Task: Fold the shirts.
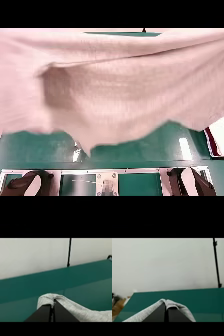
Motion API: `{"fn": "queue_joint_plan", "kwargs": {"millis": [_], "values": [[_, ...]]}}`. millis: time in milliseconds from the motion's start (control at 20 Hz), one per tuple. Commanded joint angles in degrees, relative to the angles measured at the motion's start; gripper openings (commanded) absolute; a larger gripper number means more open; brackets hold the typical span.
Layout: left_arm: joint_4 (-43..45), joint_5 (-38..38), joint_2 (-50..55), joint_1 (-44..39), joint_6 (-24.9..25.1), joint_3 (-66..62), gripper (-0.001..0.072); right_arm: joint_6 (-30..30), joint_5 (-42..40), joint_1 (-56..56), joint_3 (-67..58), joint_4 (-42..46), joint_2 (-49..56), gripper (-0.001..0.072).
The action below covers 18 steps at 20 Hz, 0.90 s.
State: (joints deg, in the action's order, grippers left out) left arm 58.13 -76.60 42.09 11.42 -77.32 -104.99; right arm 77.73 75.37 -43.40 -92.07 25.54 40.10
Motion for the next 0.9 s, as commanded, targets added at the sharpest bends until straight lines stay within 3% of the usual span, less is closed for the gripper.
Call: {"fn": "queue_joint_plan", "kwargs": {"millis": [0,200,350,500,650,850], "values": [[-0.5,-1.6,-0.3,0.0,-0.6,14.7,0.002,-3.4,0.1,6.3,16.9,0.7,0.0,0.001],[-10.8,13.0,1.8,-0.2,7.1,40.0,0.002,-10.3,-14.2,15.1,39.6,0.7,4.4,0.001],[-12.9,24.8,10.9,-1.8,10.8,50.6,0.002,-15.6,-22.5,18.9,45.7,0.6,15.6,0.001],[-16.9,32.4,26.0,-1.8,13.6,48.8,0.002,-20.4,-26.2,20.2,41.8,-4.0,32.4,0.001],[-25.9,31.9,41.3,-1.8,18.7,40.4,0.0019,-21.2,-25.2,20.2,31.1,-6.0,48.2,0.001],[-29.2,31.0,53.6,-1.8,18.6,28.2,0.0019,-21.0,-20.7,20.3,14.9,-10.6,63.3,0.001]]}}
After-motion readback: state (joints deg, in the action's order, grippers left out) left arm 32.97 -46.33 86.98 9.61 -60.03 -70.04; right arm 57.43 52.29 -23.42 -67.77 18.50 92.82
